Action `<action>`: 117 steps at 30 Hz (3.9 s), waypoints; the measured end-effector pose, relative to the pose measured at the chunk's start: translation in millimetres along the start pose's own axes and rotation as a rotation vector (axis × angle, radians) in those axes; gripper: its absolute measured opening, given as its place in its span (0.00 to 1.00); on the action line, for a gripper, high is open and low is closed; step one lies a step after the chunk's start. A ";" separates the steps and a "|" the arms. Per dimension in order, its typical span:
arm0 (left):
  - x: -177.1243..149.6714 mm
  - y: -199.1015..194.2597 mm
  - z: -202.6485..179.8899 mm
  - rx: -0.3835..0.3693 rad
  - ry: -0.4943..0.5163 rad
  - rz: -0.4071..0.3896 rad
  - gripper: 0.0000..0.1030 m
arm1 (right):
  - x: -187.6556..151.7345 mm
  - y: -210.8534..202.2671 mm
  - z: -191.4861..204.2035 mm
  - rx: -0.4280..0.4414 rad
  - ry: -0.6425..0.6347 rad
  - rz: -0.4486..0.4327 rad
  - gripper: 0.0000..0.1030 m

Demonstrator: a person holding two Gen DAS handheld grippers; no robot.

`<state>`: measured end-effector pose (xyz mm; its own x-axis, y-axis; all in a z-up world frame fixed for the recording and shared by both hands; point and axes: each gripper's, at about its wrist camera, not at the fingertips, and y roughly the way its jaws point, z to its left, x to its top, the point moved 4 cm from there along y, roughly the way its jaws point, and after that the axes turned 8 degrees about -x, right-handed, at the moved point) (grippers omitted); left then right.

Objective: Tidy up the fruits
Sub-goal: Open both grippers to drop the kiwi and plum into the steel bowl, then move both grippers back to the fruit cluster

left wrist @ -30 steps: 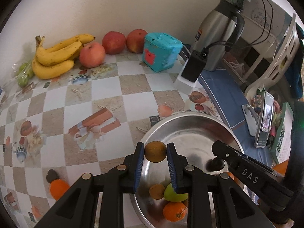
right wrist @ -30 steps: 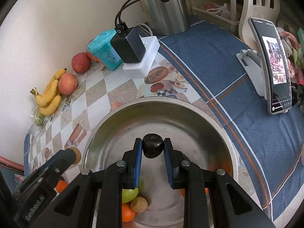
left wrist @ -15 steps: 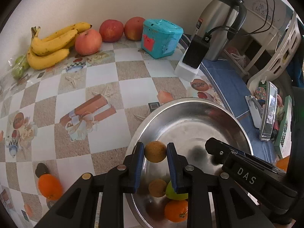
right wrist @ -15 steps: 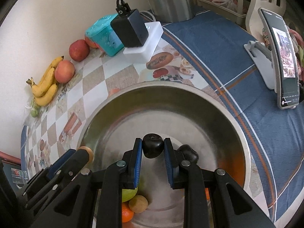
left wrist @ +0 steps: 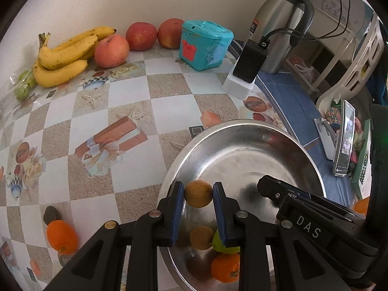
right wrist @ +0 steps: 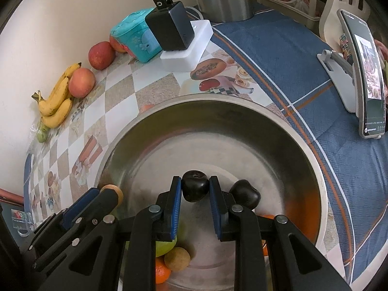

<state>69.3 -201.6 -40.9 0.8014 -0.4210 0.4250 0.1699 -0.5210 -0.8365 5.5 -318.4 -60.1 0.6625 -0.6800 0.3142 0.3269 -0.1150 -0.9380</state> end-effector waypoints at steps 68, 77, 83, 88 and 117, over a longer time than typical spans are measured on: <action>-23.6 -48.8 93.0 0.351 -0.415 -0.003 1.00 | -3.7 -24.7 25.7 -0.074 -0.211 -0.068 0.89; -24.4 -54.6 98.1 0.362 -0.432 -0.019 1.00 | -1.6 -28.2 23.2 -0.075 -0.201 -0.092 0.92; -26.7 -61.7 100.8 0.375 -0.418 -0.031 1.00 | -2.2 -30.0 25.0 -0.062 -0.201 -0.091 0.93; -31.6 -70.1 110.0 0.396 -0.425 -0.040 1.00 | -4.0 -30.6 29.4 -0.057 -0.210 -0.088 0.92; -55.9 -153.4 196.3 0.527 -0.479 -0.144 1.00 | -39.2 -44.3 120.5 0.043 -0.412 -0.110 0.92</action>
<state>111.1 47.6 -4.2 0.8931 0.0589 0.4460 0.4494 -0.0688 -0.8907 46.3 -199.4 -13.3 0.8333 -0.3182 0.4521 0.4323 -0.1347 -0.8916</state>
